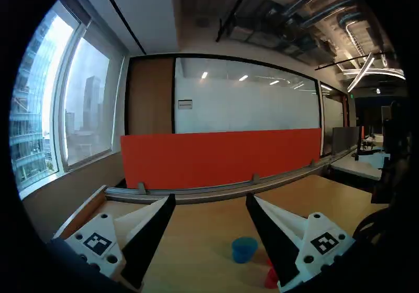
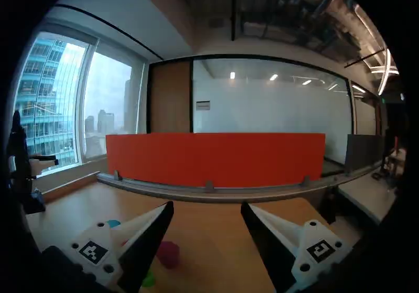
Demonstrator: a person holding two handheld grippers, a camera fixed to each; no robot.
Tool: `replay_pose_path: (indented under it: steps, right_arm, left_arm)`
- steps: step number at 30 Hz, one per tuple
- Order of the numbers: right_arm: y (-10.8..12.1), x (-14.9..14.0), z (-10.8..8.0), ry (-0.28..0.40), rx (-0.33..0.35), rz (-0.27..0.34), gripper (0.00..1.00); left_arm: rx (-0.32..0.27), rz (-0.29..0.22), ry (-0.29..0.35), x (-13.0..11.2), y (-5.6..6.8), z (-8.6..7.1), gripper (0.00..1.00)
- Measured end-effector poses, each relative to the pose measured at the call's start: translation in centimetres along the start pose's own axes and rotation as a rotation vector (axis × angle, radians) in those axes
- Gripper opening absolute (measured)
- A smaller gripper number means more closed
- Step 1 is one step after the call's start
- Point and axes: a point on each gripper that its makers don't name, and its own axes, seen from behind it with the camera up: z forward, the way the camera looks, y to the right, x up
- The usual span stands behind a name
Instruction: Pour water
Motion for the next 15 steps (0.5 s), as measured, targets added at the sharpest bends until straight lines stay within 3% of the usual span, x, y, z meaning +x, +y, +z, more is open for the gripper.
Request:
replay_pose_path:
  steps: [9, 15]
  right_arm:
    - [-0.8, 1.9, 0.1, 0.015, 0.039, -0.018, 0.99]
    - [-2.5, 2.0, -0.3, 0.024, 0.125, -0.028, 0.99]
  left_arm:
    - [-0.066, -0.014, -0.005, 1.9, 1.2, 0.5, 1.00]
    - [-0.139, -0.002, -0.022, 1.8, 2.3, 0.5, 1.00]
